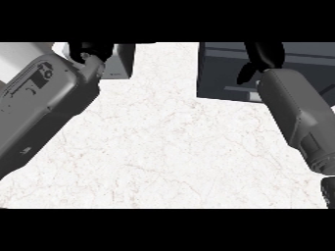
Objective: Pick up the can, place it into the drawer and close the drawer
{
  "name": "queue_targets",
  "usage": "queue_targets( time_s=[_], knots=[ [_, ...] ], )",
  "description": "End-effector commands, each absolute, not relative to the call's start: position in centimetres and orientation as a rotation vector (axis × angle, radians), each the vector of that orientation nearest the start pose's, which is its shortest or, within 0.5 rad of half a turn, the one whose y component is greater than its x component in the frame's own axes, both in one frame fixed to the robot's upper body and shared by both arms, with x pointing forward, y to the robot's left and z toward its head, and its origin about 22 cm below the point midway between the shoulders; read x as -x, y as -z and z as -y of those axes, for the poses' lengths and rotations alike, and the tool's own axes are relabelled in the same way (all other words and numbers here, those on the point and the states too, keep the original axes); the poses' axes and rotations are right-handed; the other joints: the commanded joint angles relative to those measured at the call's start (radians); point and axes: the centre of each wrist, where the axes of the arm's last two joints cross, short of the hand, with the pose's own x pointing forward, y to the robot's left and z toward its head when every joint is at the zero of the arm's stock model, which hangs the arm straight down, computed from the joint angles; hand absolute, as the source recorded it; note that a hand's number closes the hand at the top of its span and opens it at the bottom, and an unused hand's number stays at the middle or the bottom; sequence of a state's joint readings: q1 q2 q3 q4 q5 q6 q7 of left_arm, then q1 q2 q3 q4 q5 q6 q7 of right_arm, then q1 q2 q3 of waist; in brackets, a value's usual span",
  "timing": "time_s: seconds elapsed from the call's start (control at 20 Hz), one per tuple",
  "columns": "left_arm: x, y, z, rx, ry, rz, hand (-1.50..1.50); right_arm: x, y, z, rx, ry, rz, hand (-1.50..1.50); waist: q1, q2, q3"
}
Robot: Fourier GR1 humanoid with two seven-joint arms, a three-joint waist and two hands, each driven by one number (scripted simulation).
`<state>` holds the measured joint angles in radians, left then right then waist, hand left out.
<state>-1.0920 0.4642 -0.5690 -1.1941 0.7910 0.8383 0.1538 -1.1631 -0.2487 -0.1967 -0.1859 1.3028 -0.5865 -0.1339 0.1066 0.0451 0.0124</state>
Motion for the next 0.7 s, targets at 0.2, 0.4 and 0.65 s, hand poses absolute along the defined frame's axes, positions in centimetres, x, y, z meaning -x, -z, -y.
queue_targets(
  time_s=[0.2,0.4,0.65],
  knots=[
    [-38.0,-23.1,-11.0,0.003,-0.146,1.726,-1.5,-47.3,-12.3,17.8,0.931,-0.774,1.793,-1.5,0.008,-0.011,-0.004],
    [-38.1,-22.2,-12.8,-0.016,-0.136,1.695,-1.5,-47.3,-12.2,17.3,0.723,-0.566,1.806,-1.5,0.012,-0.016,-0.006],
    [-37.2,-21.4,-11.7,-0.004,-0.123,1.71,-1.5,-47.2,-11.6,19.6,0.694,-0.538,1.856,-1.5,0.006,-0.008,-0.008]
  ],
)
